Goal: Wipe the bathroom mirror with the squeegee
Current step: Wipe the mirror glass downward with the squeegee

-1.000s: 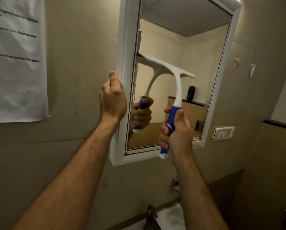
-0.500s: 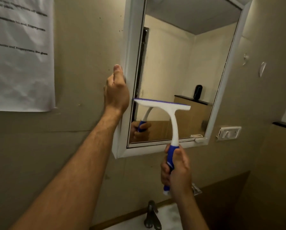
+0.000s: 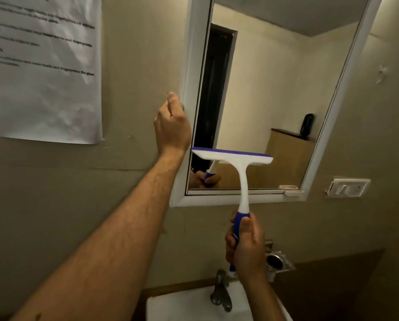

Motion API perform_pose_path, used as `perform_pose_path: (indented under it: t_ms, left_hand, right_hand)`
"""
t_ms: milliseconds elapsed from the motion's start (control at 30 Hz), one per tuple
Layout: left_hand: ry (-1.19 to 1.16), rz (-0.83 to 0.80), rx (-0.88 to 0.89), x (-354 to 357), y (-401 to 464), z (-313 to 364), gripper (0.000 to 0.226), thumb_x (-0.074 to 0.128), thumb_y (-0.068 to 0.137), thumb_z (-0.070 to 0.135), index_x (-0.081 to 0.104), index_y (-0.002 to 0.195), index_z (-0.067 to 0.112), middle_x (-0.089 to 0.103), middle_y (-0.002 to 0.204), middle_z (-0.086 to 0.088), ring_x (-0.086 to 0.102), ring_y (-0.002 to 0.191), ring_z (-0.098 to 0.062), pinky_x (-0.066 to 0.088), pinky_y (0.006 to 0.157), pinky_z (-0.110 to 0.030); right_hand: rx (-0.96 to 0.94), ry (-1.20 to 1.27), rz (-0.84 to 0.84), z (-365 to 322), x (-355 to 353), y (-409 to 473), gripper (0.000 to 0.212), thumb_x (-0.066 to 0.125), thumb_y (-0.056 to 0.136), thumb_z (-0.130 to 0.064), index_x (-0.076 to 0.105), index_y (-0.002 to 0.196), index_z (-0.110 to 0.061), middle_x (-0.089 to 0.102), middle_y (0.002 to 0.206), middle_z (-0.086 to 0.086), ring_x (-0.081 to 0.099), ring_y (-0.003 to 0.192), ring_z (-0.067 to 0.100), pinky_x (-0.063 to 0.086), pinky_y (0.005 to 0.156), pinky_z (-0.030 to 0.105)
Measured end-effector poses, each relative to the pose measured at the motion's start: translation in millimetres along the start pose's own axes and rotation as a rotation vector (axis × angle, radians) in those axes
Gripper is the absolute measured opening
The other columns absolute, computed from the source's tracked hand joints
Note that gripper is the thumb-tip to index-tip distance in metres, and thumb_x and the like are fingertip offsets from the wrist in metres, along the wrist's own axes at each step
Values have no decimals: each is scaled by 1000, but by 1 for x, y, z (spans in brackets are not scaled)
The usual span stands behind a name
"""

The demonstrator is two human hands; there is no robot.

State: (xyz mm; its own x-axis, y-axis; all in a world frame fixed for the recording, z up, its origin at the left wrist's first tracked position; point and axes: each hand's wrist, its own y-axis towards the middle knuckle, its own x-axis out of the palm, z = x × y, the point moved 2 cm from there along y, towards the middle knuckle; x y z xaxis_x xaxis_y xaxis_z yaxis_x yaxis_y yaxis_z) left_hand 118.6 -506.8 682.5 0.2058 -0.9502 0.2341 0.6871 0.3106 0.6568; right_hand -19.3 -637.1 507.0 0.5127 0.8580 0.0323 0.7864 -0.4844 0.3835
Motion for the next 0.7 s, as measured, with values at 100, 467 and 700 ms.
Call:
perform_pose_path:
  t_ms: [100, 467, 700]
  left_hand:
    - [56, 24, 10, -4, -11, -8, 49, 23, 104, 25, 33, 56, 21, 36, 51, 4, 38, 38, 1, 28, 38, -10]
    - [105, 18, -28, -13, -20, 6, 44, 19, 105, 23, 30, 63, 32, 33, 62, 14, 40, 50, 7, 34, 45, -1]
    - [50, 11, -48, -13, -25, 8, 45, 20, 105, 27, 34, 63, 28, 34, 61, 12, 34, 52, 3, 35, 43, -2]
  right_hand:
    - [10, -38, -1, 20, -9, -13, 39, 34, 85, -45, 53, 92, -13, 45, 54, 1, 38, 39, 5, 33, 37, 20]
    - [38, -23, -6, 24, -5, -27, 35, 35, 87, -43, 55, 92, -14, 44, 61, 5, 39, 47, 10, 34, 42, 22]
    - [21, 19, -17, 5, -1, -16, 29, 31, 101, -32, 53, 94, -14, 42, 58, 4, 36, 41, 8, 32, 38, 23]
